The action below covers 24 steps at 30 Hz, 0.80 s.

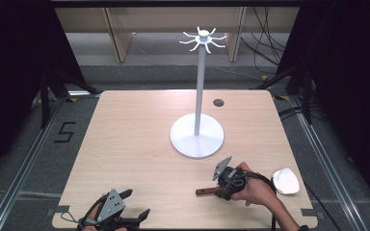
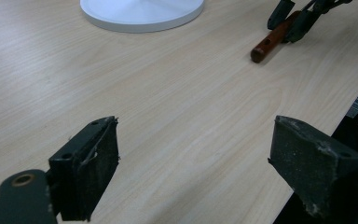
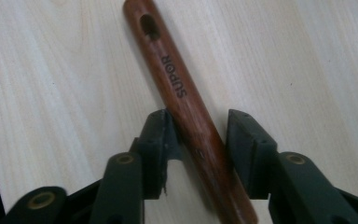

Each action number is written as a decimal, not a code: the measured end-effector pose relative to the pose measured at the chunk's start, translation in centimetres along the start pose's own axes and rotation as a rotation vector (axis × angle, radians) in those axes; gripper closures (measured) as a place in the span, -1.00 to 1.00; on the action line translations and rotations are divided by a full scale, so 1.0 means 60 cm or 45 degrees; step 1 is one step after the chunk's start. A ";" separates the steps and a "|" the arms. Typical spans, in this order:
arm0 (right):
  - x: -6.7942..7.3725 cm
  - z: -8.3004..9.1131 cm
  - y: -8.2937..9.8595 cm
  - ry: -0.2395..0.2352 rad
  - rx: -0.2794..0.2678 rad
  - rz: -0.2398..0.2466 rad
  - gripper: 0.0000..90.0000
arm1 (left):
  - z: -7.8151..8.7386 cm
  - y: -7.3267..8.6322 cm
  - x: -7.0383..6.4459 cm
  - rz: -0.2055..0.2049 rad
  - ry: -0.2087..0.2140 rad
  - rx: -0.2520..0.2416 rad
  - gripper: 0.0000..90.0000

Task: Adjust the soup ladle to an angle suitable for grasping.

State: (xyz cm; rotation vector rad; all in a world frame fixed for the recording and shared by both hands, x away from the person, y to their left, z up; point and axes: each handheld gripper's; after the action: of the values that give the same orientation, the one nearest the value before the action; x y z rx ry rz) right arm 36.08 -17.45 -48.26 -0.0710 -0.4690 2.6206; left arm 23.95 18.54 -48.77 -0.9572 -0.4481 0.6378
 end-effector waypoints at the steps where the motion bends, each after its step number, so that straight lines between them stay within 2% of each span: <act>1: 0.000 0.000 -0.002 -0.008 0.016 -0.010 0.43 | 0.000 0.000 0.001 -0.004 0.000 0.001 -0.67; 2: -0.004 -0.001 -0.006 -0.032 0.018 0.039 0.48 | 0.000 -0.001 0.001 -0.001 -0.001 0.000 -0.67; 5: -0.002 0.002 -0.008 -0.010 0.039 0.004 0.51 | 0.000 0.000 0.000 -0.002 0.002 -0.001 -0.67; 6: -0.002 0.001 -0.012 -0.024 0.051 0.049 0.53 | 0.000 0.000 0.000 -0.002 0.002 0.001 -0.67; 7: 0.001 0.001 -0.014 -0.012 0.085 0.023 0.53 | 0.000 -0.001 0.001 -0.002 0.000 -0.001 -0.67; 9: 0.003 0.001 -0.018 0.006 0.109 0.028 0.54 | 0.001 -0.001 0.002 -0.016 -0.001 0.013 -0.67; 10: 0.003 0.001 -0.018 0.006 0.109 0.028 0.54 | 0.001 -0.001 0.001 -0.006 0.001 0.007 -0.67; 12: 0.006 0.002 -0.022 0.009 0.139 0.014 0.55 | 0.002 0.000 0.002 -0.030 0.000 0.026 -0.67; 13: 0.006 0.002 -0.022 0.009 0.139 0.014 0.55 | 0.001 -0.001 0.001 -0.015 0.003 0.008 -0.67; 14: 0.006 0.000 -0.024 0.011 0.137 0.053 0.56 | 0.002 -0.001 0.002 -0.012 0.002 0.002 -0.67; 15: 0.007 0.000 -0.024 0.022 0.144 0.050 0.56 | 0.002 -0.001 0.002 -0.012 0.002 0.002 -0.67; 16: 0.008 0.000 -0.026 0.021 0.146 0.077 0.57 | 0.002 -0.001 0.000 -0.002 0.005 0.004 -0.67; 17: 0.008 0.000 -0.026 0.021 0.146 0.077 0.57 | 0.002 -0.001 0.001 -0.021 0.004 0.008 -0.67; 18: 0.009 0.000 -0.028 0.041 0.164 0.080 0.57 | 0.002 -0.001 0.001 -0.011 0.007 0.008 -0.67; 20: 0.010 -0.001 -0.033 0.057 0.185 0.131 0.58 | 0.002 -0.001 0.001 -0.012 0.002 0.002 -0.67; 22: 0.014 0.000 -0.037 0.064 0.215 0.154 0.60 | 0.003 -0.001 0.003 -0.034 0.003 0.010 -0.67; 24: 0.015 -0.001 -0.037 0.081 0.207 0.179 0.61 | 0.002 -0.001 0.002 -0.029 0.004 0.005 -0.67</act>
State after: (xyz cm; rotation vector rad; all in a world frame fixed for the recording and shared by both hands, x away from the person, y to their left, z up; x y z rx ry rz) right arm 36.30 -15.18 -47.56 -0.1380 -0.2350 2.7742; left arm 23.99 18.69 -48.67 -0.9480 -0.4543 0.6163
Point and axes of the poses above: each handheld gripper's, and its own axes: z roughly backward along the jaws, y roughly out of its underside, x roughly to its left, and after that the axes turned 8 degrees about -z, right-handed
